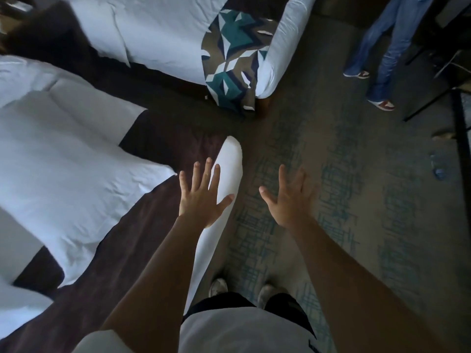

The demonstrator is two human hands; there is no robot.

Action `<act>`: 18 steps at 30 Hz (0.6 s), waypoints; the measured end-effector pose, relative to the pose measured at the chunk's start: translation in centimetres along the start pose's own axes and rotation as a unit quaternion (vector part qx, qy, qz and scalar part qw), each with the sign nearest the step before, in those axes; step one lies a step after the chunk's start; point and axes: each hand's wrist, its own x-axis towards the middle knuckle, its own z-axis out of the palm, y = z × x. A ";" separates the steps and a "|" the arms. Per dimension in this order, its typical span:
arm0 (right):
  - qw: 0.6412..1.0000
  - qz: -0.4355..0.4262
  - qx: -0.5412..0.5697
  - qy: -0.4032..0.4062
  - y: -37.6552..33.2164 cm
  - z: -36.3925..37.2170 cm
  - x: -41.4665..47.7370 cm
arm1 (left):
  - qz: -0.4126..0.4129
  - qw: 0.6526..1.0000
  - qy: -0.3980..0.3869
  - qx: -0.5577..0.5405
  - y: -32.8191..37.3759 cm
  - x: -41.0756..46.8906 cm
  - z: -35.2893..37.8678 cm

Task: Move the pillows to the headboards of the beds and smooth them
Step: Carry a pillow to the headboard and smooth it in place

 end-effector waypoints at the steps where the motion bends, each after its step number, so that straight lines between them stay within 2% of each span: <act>1: 1.000 0.006 0.003 0.000 0.3 -0.1 0.7 | 0.007 1.000 -0.001 -0.001 0.1 1.1 0.2; 8: 1.000 0.011 0.026 -0.012 2.7 -1.4 6.9 | 0.013 1.000 -0.015 0.011 2.1 8.3 1.1; 18: 0.999 -0.035 -0.008 -0.005 7.9 -5.3 21.4 | -0.057 0.998 -0.009 -0.014 8.4 20.3 1.2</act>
